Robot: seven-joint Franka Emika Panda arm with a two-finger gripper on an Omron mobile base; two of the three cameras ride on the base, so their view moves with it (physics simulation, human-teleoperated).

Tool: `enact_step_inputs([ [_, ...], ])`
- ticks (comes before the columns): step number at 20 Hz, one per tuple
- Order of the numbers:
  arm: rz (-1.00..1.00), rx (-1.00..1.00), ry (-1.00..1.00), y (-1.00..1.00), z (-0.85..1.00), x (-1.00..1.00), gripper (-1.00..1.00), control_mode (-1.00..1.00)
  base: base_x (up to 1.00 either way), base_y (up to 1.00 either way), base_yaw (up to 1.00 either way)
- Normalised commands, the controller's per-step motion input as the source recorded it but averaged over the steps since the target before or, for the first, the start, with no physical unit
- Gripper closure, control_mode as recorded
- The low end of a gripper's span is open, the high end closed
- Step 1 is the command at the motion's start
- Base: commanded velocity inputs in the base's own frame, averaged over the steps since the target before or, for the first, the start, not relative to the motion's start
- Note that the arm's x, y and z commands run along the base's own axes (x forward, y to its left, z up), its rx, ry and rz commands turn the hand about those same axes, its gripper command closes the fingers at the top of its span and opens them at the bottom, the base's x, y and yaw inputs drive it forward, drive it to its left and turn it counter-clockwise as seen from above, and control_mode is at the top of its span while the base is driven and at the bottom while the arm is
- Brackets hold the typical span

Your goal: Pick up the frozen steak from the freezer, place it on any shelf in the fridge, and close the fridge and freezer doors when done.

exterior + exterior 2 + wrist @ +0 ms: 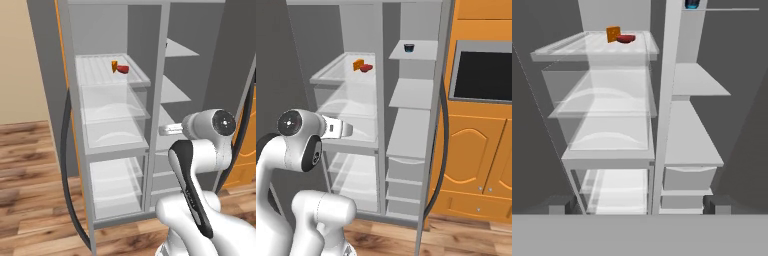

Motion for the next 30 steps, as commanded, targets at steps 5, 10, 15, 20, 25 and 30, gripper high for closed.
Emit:
enact_step_inputs([
  [5,0.0,0.0,0.0,0.0,0.0,0.0,-1.0,1.0,0.07,-0.18,0.0],
  [10,0.0,0.0,0.0,0.0,0.0,0.0,-1.0,1.0,0.0,-0.03,0.0],
  [15,0.0,0.01,-0.09,-0.24,0.05,-0.12,-1.0,-1.0,0.0,0.0,0.0],
  [20,0.0,0.0,-0.22,-0.71,0.42,-0.4,-1.0,-1.0,0.0,0.0,0.0],
  [25,0.0,0.12,-0.26,-0.98,0.05,-0.59,-1.0,-1.0,0.0,0.0,0.0],
  [30,0.0,0.26,-0.32,-1.0,-0.01,-0.79,-1.0,-1.0,0.0,0.0,0.0],
])
